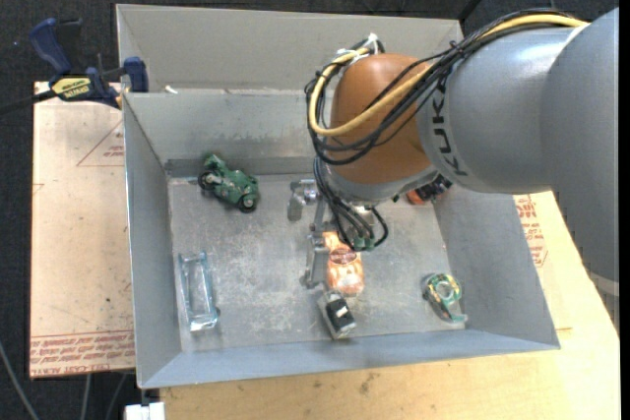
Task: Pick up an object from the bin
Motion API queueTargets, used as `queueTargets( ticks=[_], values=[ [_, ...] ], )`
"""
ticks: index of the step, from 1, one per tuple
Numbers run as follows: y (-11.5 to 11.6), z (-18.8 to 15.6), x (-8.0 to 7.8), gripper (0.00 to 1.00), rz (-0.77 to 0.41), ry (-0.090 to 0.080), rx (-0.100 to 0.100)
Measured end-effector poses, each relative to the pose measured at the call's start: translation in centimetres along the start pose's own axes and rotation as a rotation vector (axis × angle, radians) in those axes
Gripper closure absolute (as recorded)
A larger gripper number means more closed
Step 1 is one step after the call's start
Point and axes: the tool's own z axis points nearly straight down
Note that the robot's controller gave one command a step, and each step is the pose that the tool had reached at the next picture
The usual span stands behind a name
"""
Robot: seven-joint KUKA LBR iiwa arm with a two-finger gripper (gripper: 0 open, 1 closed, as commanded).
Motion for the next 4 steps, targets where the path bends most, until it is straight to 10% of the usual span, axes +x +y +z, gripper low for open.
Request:
queueTargets(
  ticks=[1, 3, 4],
  values=[
    [0.0, -0.4, -0.2, 0.0, 0.002, -0.007, -0.001],
    [-12.7, 1.6, -0.7, 0.0, -0.144, -0.008, 0.001],
    [-10.9, 2.2, -3.1, 0.0, -0.353, -0.01, 0.001]
  ],
)
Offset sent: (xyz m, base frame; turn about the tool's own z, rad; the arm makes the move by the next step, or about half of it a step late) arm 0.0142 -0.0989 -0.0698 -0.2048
